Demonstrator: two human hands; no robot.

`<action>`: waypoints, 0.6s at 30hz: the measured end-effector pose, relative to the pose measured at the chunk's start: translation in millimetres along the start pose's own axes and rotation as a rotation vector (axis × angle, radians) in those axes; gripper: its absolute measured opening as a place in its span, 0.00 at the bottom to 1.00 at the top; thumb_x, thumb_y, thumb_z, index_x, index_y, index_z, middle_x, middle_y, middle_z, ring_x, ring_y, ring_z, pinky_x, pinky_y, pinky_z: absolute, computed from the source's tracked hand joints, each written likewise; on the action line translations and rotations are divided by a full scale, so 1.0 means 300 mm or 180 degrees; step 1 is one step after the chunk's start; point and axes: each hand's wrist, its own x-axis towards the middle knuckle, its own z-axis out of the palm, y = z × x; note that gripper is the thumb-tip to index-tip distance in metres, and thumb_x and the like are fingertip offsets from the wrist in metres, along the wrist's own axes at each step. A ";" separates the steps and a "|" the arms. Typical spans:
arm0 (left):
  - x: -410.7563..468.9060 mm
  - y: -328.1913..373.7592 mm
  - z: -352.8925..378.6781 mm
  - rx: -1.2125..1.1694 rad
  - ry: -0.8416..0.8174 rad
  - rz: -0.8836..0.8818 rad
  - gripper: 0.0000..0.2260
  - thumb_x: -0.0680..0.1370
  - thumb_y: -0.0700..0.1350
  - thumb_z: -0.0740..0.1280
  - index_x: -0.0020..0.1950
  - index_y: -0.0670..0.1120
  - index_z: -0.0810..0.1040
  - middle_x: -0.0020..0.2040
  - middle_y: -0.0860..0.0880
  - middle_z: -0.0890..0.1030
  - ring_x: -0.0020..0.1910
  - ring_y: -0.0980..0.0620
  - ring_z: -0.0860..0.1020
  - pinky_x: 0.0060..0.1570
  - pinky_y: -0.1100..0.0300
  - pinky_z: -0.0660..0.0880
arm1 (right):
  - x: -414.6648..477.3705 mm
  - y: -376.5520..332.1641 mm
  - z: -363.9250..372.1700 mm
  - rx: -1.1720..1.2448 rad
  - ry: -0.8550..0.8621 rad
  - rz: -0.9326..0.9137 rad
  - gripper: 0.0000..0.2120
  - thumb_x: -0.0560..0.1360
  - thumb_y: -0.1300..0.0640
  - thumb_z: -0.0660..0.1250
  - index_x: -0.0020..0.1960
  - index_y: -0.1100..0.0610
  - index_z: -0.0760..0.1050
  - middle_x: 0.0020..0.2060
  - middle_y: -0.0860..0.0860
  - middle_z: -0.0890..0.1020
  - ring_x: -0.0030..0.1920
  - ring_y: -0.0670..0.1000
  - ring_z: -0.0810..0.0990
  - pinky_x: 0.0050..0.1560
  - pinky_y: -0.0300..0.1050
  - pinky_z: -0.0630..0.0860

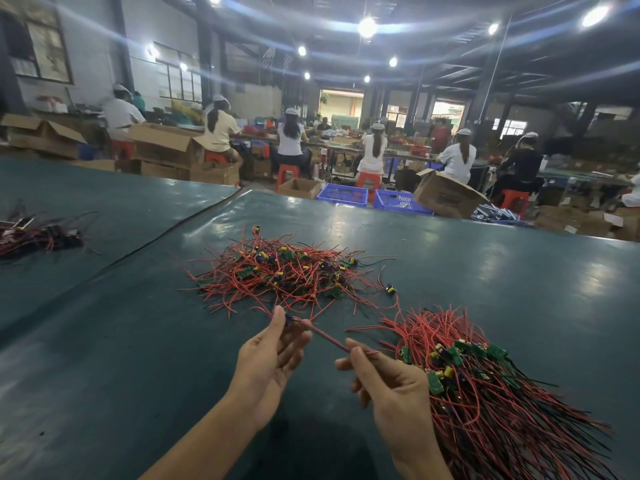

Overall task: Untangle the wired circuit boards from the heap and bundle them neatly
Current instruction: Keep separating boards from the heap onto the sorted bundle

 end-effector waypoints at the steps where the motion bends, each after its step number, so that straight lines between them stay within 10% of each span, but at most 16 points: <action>1: 0.001 0.009 0.000 -0.0075 0.0018 -0.0040 0.16 0.75 0.52 0.67 0.50 0.38 0.80 0.44 0.42 0.86 0.34 0.54 0.84 0.27 0.66 0.78 | -0.007 0.000 0.008 -0.0048 -0.0202 0.0032 0.07 0.69 0.56 0.70 0.42 0.50 0.87 0.36 0.57 0.86 0.28 0.47 0.75 0.26 0.37 0.70; 8: 0.015 0.019 0.000 -0.0180 0.0081 -0.0380 0.15 0.78 0.52 0.67 0.46 0.40 0.80 0.32 0.48 0.83 0.26 0.56 0.79 0.22 0.67 0.73 | -0.026 0.000 0.012 -0.0073 -0.1346 0.0608 0.14 0.68 0.67 0.72 0.48 0.52 0.87 0.44 0.56 0.87 0.40 0.47 0.84 0.36 0.35 0.76; 12: 0.022 0.035 0.000 -0.0192 -0.0184 -0.0553 0.14 0.72 0.54 0.71 0.37 0.43 0.81 0.30 0.49 0.78 0.23 0.56 0.75 0.20 0.67 0.70 | -0.003 0.003 -0.006 -0.0043 -0.0928 0.0859 0.17 0.73 0.77 0.64 0.51 0.60 0.82 0.44 0.57 0.87 0.34 0.47 0.82 0.27 0.36 0.73; 15: 0.011 0.029 0.009 0.0426 -0.0491 -0.0574 0.14 0.65 0.56 0.73 0.30 0.46 0.81 0.27 0.49 0.75 0.21 0.55 0.72 0.20 0.66 0.69 | 0.009 0.010 -0.002 -0.0038 -0.0278 0.0894 0.07 0.75 0.62 0.68 0.44 0.59 0.85 0.33 0.54 0.84 0.25 0.46 0.72 0.25 0.37 0.66; 18: -0.012 0.008 0.018 0.1239 -0.0999 -0.0599 0.17 0.63 0.59 0.74 0.30 0.45 0.81 0.26 0.48 0.74 0.21 0.53 0.72 0.23 0.65 0.70 | 0.008 0.010 0.010 0.0040 -0.0094 0.1091 0.19 0.69 0.47 0.68 0.39 0.64 0.84 0.24 0.50 0.71 0.24 0.47 0.62 0.27 0.40 0.57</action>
